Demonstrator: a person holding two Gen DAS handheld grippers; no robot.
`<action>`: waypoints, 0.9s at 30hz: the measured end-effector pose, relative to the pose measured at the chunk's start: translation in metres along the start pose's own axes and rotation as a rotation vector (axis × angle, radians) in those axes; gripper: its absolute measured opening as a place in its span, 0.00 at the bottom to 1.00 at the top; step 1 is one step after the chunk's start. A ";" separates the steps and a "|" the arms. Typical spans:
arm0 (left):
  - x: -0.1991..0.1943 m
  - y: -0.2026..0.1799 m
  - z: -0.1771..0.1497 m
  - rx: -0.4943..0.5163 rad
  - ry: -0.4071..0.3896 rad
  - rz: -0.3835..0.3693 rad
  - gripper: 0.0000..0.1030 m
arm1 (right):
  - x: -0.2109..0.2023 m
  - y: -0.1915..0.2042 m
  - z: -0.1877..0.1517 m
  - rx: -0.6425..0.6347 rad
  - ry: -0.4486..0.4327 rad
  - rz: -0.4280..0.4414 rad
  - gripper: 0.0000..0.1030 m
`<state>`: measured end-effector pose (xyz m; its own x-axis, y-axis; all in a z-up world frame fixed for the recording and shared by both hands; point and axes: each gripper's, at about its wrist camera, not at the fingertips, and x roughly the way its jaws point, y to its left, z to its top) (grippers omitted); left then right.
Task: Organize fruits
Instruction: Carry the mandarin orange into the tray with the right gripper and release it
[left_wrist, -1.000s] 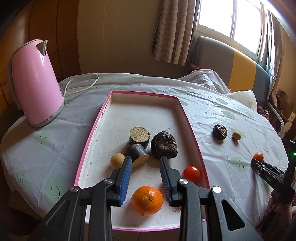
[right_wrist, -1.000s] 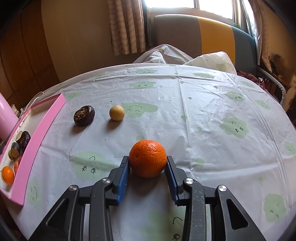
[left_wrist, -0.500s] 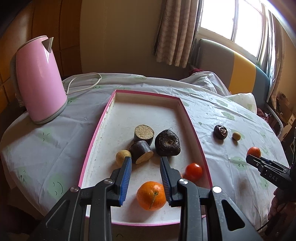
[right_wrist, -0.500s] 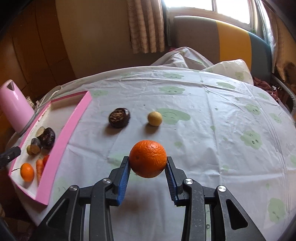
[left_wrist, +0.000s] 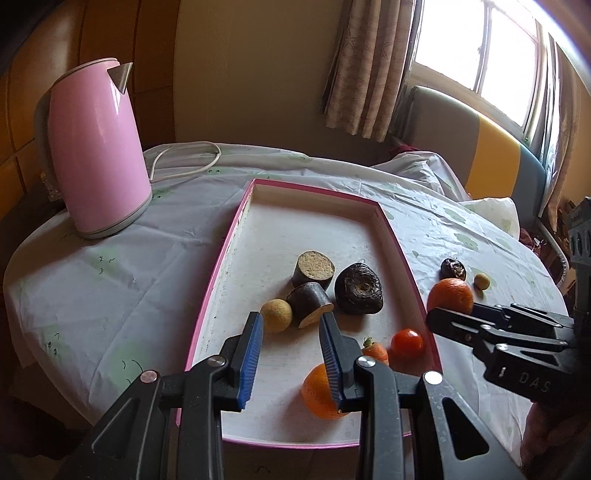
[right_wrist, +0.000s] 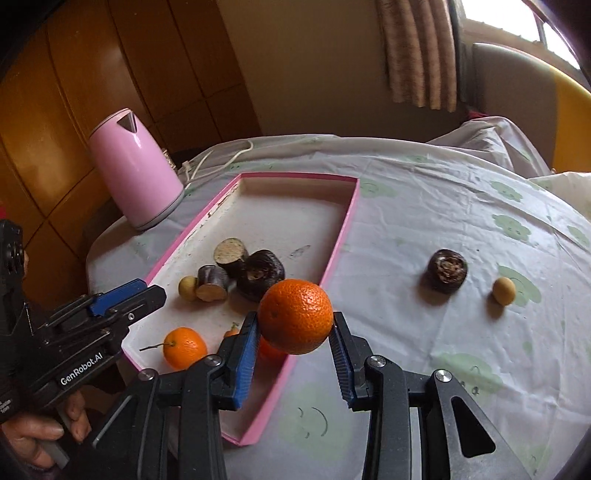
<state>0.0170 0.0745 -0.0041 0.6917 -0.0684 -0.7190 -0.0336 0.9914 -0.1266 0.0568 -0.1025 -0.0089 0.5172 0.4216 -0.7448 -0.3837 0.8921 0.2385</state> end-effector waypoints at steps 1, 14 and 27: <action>0.000 0.001 0.000 -0.002 0.000 0.002 0.31 | 0.006 0.004 0.002 -0.010 0.013 0.003 0.37; 0.005 0.009 0.000 -0.019 0.010 0.012 0.31 | 0.046 0.020 0.009 -0.037 0.064 0.013 0.51; 0.002 0.005 0.000 -0.006 0.009 0.011 0.31 | 0.034 0.022 0.006 -0.034 0.017 -0.001 0.29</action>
<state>0.0177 0.0788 -0.0063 0.6847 -0.0581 -0.7265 -0.0457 0.9914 -0.1224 0.0704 -0.0675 -0.0248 0.5051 0.4175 -0.7554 -0.4090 0.8865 0.2165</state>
